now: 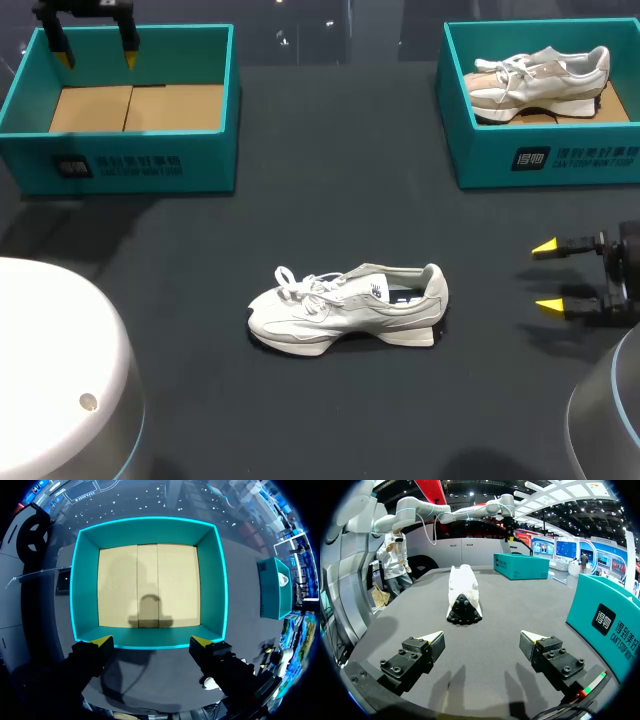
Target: Take the shoe out of the shoebox, open the shoe tongue, remove and reinsert the insole, then place the shoe into the shoebox
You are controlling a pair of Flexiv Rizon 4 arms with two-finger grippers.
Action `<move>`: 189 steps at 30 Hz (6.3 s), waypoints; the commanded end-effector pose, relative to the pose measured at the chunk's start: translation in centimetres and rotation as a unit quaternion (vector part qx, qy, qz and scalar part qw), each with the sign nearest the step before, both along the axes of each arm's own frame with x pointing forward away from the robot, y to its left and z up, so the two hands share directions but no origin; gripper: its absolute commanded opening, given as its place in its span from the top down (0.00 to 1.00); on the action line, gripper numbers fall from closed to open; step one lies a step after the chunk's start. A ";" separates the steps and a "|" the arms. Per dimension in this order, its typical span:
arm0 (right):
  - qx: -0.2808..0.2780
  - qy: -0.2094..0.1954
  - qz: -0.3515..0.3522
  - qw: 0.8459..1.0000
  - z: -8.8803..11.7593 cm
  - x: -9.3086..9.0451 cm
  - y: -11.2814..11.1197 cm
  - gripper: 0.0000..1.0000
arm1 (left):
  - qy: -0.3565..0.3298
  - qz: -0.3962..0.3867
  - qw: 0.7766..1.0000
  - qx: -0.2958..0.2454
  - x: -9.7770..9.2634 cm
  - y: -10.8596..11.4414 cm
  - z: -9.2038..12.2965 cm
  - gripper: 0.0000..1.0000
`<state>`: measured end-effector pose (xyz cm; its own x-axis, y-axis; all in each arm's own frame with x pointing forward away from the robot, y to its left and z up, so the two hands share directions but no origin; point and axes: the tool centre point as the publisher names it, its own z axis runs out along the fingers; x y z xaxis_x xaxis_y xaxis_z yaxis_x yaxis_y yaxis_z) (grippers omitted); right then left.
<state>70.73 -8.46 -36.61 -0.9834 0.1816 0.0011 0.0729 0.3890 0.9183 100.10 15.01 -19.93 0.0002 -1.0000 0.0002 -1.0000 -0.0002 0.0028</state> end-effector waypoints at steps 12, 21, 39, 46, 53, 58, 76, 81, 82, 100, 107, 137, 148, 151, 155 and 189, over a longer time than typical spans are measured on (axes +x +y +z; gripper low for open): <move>0.004 -0.005 -0.018 1.000 -0.6 -0.4 4.5 0.00 | 0.000 0.000 1.000 0.000 0.0 0.0 0.0 0.00; 0.005 0.003 -0.025 1.000 -1.2 -0.7 7.5 0.00 | 0.000 0.000 1.000 0.000 0.0 0.0 0.0 0.00; 0.011 0.017 -0.016 1.000 -2.8 -1.4 11.0 0.00 | 0.000 0.000 1.000 0.000 0.0 0.0 0.0 0.00; 0.016 0.016 -0.008 1.000 -3.2 -1.4 12.1 0.00 | 0.000 0.000 1.000 0.000 0.0 0.0 0.0 0.00; 0.023 0.005 -0.001 1.000 -3.4 -1.4 13.1 0.00 | 0.000 0.000 1.000 0.000 0.0 0.0 0.0 0.00; 0.028 0.001 0.006 1.000 -3.6 -1.3 13.9 0.00 | 0.000 0.000 1.000 0.000 0.0 0.0 0.0 0.00; 0.016 -0.001 0.025 1.000 -3.9 -1.1 17.0 0.00 | 0.000 0.000 1.000 0.000 0.0 0.0 0.0 0.00; 0.015 0.000 0.029 0.999 -4.0 -1.2 17.5 0.00 | 0.000 0.000 1.000 0.000 0.0 0.0 0.0 0.00; 0.016 0.000 0.029 0.999 -4.0 -1.2 17.6 0.00 | 0.000 0.000 1.000 0.000 0.0 0.0 0.0 0.00; 0.013 -0.005 0.035 0.999 -4.3 -1.3 18.9 1.00 | 0.000 0.000 1.000 0.000 0.0 0.0 0.0 0.00; 0.009 -0.007 0.032 0.999 -4.3 -1.2 18.7 1.00 | 0.000 0.000 1.000 0.000 0.0 0.0 0.0 0.00; 0.010 -0.008 0.027 1.000 -4.3 -1.2 18.5 1.00 | -0.025 0.034 0.999 -0.004 -4.1 -2.7 0.4 0.00; 0.010 -0.008 0.027 1.000 -4.3 -1.2 18.5 1.00 | -0.025 0.092 0.994 -0.047 -10.9 -7.9 3.4 0.00; 0.010 -0.008 0.027 1.000 -4.3 -1.2 18.5 1.00 | -0.038 0.091 0.994 -0.045 -12.4 -9.4 3.5 0.00; 0.010 -0.008 0.027 1.000 -4.3 -1.2 18.5 1.00 | -0.033 0.087 0.995 -0.044 -14.2 -11.8 3.7 0.00; 0.010 -0.008 0.027 1.000 -4.3 -1.2 18.5 1.00 | -0.002 -0.011 1.000 -0.022 -24.8 -27.4 0.9 0.00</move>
<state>69.48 10.00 -40.92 -0.9919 0.1264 -0.0107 0.0371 0.3695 0.9285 75.39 -10.81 -18.41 -0.0205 -0.9975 0.0679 -0.9998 0.0203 -0.0028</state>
